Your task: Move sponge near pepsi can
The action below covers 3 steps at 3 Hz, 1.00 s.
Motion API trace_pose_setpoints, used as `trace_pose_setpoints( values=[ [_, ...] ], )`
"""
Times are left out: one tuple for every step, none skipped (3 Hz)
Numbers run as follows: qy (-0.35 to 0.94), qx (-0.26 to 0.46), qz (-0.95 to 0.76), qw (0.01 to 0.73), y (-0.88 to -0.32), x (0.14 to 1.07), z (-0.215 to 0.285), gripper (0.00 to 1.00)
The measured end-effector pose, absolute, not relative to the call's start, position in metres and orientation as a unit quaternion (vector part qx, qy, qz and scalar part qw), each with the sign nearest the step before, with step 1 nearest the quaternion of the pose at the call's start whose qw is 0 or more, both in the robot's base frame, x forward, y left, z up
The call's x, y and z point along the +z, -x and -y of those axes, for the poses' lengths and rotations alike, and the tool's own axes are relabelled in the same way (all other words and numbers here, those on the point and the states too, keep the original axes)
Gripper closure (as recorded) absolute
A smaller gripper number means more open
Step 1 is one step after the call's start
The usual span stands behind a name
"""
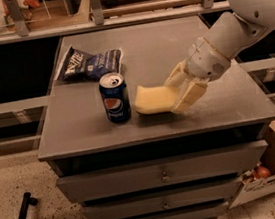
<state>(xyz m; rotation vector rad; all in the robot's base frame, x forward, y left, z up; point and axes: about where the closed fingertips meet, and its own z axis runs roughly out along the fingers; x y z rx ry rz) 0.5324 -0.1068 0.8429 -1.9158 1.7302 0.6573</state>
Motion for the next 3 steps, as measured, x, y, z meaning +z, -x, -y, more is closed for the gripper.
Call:
trace_pose_setpoints(
  values=[
    [0.699, 0.240, -0.631, 0.237, -0.5332, 0.8419, 0.1051, 0.14],
    [0.699, 0.241, -0.630, 0.237, -0.5337, 0.8409, 0.1032, 0.00],
    [0.699, 0.241, -0.630, 0.237, -0.5337, 0.8409, 0.1032, 0.00]
  ],
)
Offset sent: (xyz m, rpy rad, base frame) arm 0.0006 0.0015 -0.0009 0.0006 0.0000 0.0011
